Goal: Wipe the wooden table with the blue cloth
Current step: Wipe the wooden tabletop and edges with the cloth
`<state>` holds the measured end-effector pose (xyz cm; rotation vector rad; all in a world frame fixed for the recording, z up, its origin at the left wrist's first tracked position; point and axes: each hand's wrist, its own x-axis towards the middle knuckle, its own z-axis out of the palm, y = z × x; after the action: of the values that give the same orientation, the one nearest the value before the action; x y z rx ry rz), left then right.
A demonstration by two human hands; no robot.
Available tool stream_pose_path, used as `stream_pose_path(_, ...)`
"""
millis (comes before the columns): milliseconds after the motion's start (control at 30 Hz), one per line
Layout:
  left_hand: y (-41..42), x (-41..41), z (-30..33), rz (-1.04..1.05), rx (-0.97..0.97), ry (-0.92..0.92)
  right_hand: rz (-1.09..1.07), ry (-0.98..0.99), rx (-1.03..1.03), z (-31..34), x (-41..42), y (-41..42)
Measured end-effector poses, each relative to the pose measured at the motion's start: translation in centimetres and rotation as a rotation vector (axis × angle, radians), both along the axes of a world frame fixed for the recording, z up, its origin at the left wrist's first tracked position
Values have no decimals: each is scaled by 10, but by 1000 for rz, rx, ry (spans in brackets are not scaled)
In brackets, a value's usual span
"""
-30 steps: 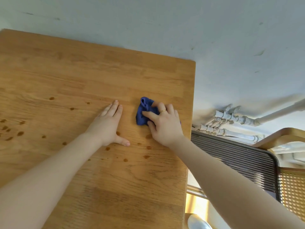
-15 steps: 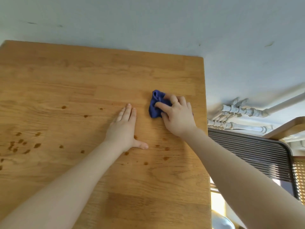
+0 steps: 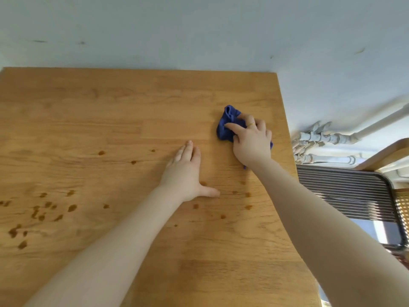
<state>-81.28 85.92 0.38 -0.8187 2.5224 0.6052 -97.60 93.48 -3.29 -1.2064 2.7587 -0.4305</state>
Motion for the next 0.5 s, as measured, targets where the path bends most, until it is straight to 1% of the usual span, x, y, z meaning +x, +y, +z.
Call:
stream_pose_path(67, -15, 7, 8, -11, 85, 58, 120, 24, -37, -2, 26, 12)
stream_pose_path(100, -23, 11, 12, -30, 82, 78, 187, 11, -54, -2, 41, 18)
stream_pose_path(200, -47, 26, 15, -95, -2, 50, 360, -33, -56, -4, 70, 28)
stream_pose_path(267, -63, 37, 14, -140, -58, -27, 395, -33, -64, -5, 62, 22)
stream_pose_path(300, -70, 43, 12, -163, -102, -73, 365, -32, -66, -5, 53, 15)
stream_pose_path(367, -81, 53, 9, -166, -165, -141, 214, -29, -41, -5, 38, -9)
stream_pose_path(433, -84, 58, 7, -150, -181, -162, 41, -32, -10, -5, 31, -33)
stream_pose_path(500, -84, 59, 5, -146, -196, -154, -14, -11, -11, -4, 37, -43)
